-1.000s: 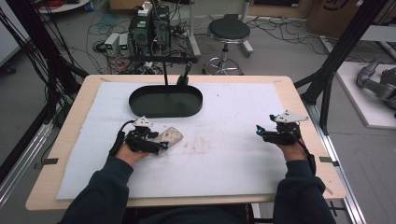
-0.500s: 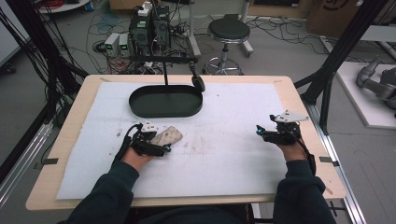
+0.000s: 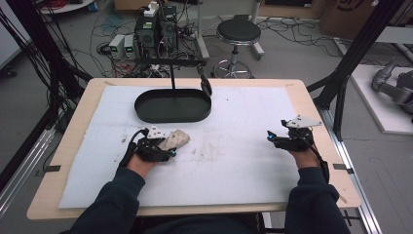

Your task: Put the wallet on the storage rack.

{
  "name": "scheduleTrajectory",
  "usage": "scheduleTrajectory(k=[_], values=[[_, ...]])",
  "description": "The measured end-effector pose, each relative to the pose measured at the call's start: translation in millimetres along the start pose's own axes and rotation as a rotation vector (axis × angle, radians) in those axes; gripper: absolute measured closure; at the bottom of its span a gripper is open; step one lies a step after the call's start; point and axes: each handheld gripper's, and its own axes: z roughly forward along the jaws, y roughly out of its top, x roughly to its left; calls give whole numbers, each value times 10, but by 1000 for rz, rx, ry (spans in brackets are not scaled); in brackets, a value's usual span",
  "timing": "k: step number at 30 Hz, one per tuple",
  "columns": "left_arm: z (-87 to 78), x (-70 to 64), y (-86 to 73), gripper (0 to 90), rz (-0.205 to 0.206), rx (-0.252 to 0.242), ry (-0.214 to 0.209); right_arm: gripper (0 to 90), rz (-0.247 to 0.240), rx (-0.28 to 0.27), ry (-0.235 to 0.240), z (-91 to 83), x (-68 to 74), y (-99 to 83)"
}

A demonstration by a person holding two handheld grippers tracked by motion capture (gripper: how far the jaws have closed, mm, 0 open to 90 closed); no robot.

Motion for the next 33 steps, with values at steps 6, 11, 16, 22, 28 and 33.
scheduleTrajectory(k=[6, 11, 16, 22, 28, 33], values=[[-166, 91, 64, 435, -29, -95, 10, 305, 4, -4, -2, -11, -8, -6], [-302, 185, 95, 443, -46, -150, 27, 306, 5, -2, -1, -6, -12, -11], [-353, 347, 161, 446, -88, -175, 51, 305, 12, -7, -2, -11, -20, -14], [-361, 551, 486, 447, -56, -176, 56, 305, 18, -13, -2, -11, -26, -9], [-147, 694, 783, 445, 14, -144, 63, 305, 21, -14, -1, -9, -22, -7], [136, 819, 876, 445, 37, -100, 108, 305, 25, -17, 2, -16, -29, -17]])
